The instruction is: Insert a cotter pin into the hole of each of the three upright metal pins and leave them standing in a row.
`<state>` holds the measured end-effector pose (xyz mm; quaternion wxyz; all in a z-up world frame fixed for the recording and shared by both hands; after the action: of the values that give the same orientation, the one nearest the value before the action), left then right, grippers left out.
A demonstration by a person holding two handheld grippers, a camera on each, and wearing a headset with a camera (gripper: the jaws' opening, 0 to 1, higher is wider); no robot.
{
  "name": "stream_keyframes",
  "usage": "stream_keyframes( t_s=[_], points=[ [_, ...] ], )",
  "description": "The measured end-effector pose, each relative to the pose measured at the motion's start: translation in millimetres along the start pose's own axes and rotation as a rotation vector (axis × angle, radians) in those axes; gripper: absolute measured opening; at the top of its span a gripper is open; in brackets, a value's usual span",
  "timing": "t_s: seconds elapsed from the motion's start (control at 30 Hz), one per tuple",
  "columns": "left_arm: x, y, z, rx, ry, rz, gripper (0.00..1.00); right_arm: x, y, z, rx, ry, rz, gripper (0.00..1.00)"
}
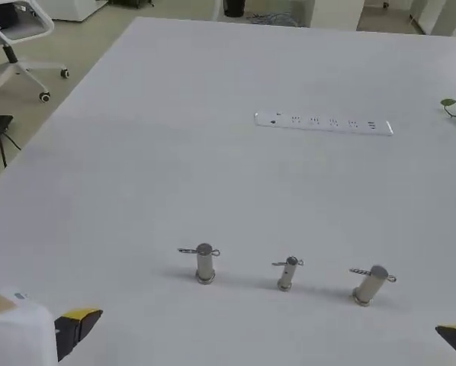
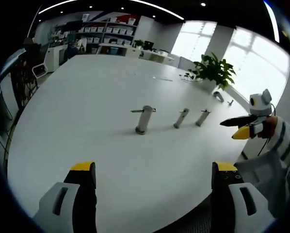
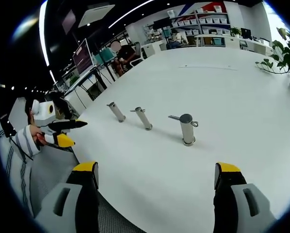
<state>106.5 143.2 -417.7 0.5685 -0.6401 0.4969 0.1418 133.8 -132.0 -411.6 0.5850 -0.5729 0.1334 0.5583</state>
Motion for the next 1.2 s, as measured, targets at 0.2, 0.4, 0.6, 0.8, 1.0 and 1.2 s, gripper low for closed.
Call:
stream_keyframes(
  t_s=[0.2,0.4,0.6,0.8,1.0,1.2],
  points=[
    [3.3,12.5,-3.3,0.031,0.008,0.105,0.99,1.2,-2.2,2.5,-0.012,0.006,0.005,0.98],
    [1.1,3.6,-10.6,-0.002,0.032,0.068,0.99,0.0,0.1,4.1,-0.023,0.011,0.014,0.98],
    [-1.6,-2.6,-11.8,-0.022,0.034,0.033,0.99,-1.8,3.8,3.5,-0.030,0.016,0.021,0.98],
    [-3.0,-1.1,-11.1,-0.036,0.032,0.027,0.99,-3.1,5.6,4.4,-0.031,0.020,0.021,0.98],
    [-3.0,2.2,-11.9,-0.042,0.038,0.038,0.99,-2.3,7.1,6.1,-0.032,0.023,0.027,0.98],
    [-1.9,4.8,-12.1,-0.035,0.037,0.059,0.98,-1.8,7.6,5.7,-0.031,0.028,0.025,0.98]
  ],
)
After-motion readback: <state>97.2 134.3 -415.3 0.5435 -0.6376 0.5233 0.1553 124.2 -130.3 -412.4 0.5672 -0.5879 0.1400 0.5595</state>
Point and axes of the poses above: the centre of the closed fingertips' face, and the gripper's own axes: x roughly forward along the fingers, z roughly to its left, y roughly out of its underside, the point moved 4 cm from there along -x, roughly backward along the fingers, and after that the axes turned 12 degrees about z, right-handed, at the moved point
